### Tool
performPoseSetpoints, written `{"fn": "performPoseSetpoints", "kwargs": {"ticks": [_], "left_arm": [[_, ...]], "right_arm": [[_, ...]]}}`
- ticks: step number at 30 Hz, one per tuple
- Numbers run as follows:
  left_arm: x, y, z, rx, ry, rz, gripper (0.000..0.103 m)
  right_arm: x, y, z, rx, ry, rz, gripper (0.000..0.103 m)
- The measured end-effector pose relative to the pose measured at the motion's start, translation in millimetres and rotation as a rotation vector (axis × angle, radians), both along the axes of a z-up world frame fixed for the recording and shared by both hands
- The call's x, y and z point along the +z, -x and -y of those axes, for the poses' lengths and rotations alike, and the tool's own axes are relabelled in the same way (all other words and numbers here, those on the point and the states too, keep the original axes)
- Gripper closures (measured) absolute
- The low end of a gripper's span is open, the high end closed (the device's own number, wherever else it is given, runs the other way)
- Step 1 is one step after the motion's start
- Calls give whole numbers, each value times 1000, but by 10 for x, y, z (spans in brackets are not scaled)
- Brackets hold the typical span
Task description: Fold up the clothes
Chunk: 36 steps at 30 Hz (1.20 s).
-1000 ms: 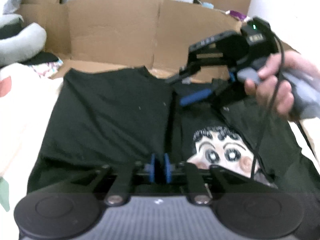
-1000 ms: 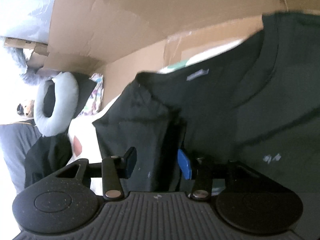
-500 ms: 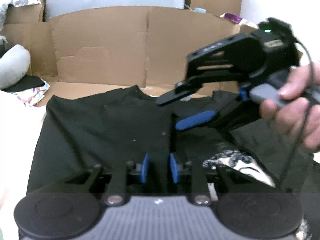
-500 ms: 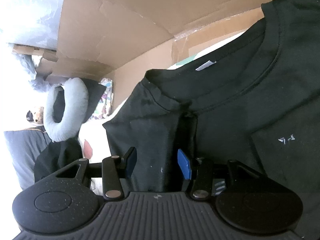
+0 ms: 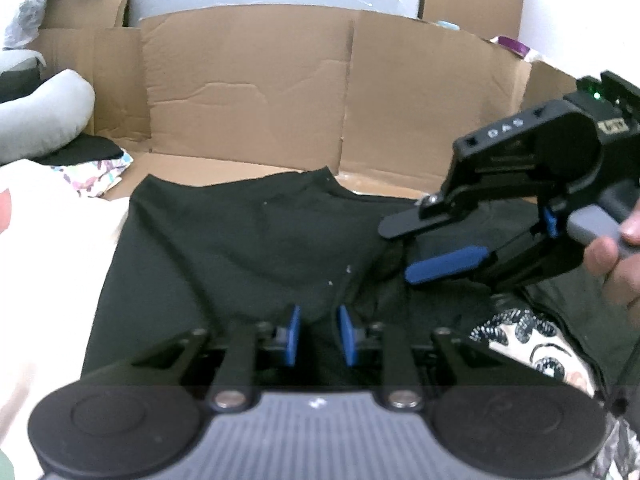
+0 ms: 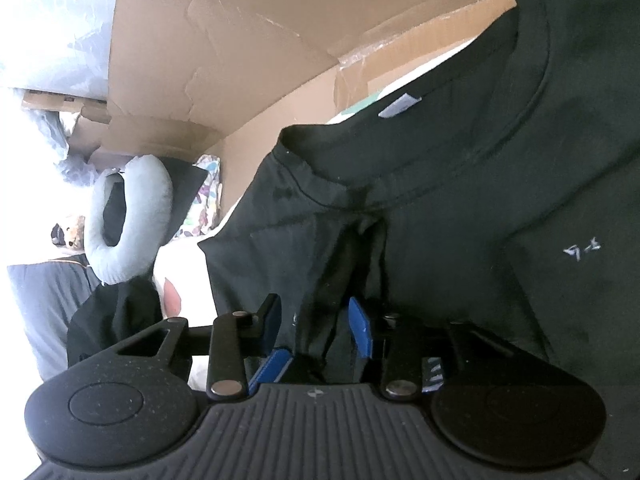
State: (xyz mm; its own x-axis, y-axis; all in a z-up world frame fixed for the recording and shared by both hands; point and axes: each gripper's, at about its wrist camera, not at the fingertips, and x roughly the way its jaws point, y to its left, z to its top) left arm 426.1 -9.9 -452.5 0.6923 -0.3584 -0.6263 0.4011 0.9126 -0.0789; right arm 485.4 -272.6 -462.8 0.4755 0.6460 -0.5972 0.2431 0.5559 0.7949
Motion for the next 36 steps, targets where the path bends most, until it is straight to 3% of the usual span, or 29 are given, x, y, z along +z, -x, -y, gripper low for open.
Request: {"fn": "performPoseSetpoints", "kwargs": {"ticks": [8, 13, 18, 21, 23, 25, 36], "left_arm": [[124, 117, -34, -8, -28, 32, 81], [283, 234, -26, -18, 6, 39, 84], [275, 352, 203, -112, -5, 41, 80], [155, 327, 296, -103, -39, 1, 79], [105, 316, 306, -92, -59, -8, 79], [67, 317, 318, -77, -86, -5, 79], [-4, 313, 267, -37, -147, 7, 79]], "right_arm": [[-12, -48, -98, 8, 63, 16, 63], [-25, -49, -98, -11, 72, 17, 63], [-80, -34, -66, -32, 57, -5, 73], [-92, -43, -46, -35, 54, -11, 82], [-90, -51, -40, -33, 53, -10, 94], [-77, -61, -40, -27, 54, -6, 101], [78, -60, -38, -3, 66, 40, 103]]}}
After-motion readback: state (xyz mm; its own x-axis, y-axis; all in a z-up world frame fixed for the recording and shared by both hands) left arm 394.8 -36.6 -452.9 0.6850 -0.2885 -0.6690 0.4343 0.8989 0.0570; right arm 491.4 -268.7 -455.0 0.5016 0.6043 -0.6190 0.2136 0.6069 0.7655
